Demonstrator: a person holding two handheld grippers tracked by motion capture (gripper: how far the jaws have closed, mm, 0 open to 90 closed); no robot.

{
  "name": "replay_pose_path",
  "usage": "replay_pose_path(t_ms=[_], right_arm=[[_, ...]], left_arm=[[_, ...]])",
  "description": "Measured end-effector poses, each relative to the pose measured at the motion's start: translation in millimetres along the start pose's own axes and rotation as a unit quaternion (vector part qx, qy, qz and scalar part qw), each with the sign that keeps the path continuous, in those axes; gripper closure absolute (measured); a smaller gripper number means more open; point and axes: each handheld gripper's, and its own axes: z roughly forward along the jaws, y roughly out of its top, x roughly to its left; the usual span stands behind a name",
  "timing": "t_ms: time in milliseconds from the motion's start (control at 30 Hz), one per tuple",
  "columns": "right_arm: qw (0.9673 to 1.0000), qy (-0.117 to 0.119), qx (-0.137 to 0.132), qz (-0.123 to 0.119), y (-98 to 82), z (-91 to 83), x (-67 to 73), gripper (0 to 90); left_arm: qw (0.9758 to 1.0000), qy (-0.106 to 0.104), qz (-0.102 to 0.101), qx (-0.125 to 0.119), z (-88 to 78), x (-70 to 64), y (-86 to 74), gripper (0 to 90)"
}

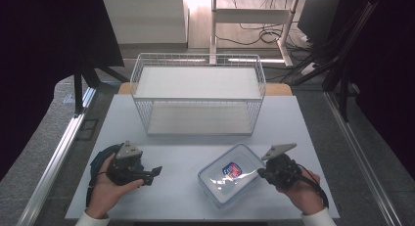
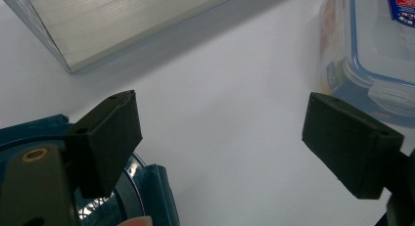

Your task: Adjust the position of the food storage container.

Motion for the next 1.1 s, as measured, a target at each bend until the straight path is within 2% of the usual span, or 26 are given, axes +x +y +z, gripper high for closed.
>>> replay_pose_path(t_ms=[100, 167, 433, 633, 767, 867, 1100], right_arm=[[0.9996, 0.013, 0.008, -0.024, -7.2, 5.3, 17.2, 89.1], [0.9992, 0.02, 0.012, -0.031, -11.7, 10.0, 25.3, 89.1], [0.9967, 0.057, 0.037, -0.045, -24.0, 28.8, 45.8, 89.1], [0.9954, 0.067, 0.043, -0.054, -23.3, 45.3, 57.8, 89.1], [0.995, 0.071, 0.037, -0.06, -20.4, 52.4, 65.4, 89.1], [0.995, 0.064, 0.04, -0.065, -16.0, 60.8, 75.3, 89.1], [0.9968, 0.054, 0.016, -0.057, -6.2, 70.2, 85.5, 89.1]], left_arm=[[1.0, 0.002, -0.003, -0.001, 0.0, 1.2, -0.4, 14.1], [1.0, 0.003, -0.005, -0.001, 0.3, 1.8, -0.4, 14.1], [1.0, 0.002, -0.004, 0.001, 1.4, 1.6, -0.7, 14.1], [1.0, 0.002, -0.005, 0.003, 2.6, 1.4, -1.1, 14.1], [1.0, 0.003, -0.005, 0.002, 2.6, 1.8, -1.2, 14.1], [1.0, 0.006, -0.006, 0.003, 2.6, 2.8, -1.7, 14.2], [1.0, 0.008, -0.003, 0.003, 3.3, 2.3, -1.3, 14.3]])
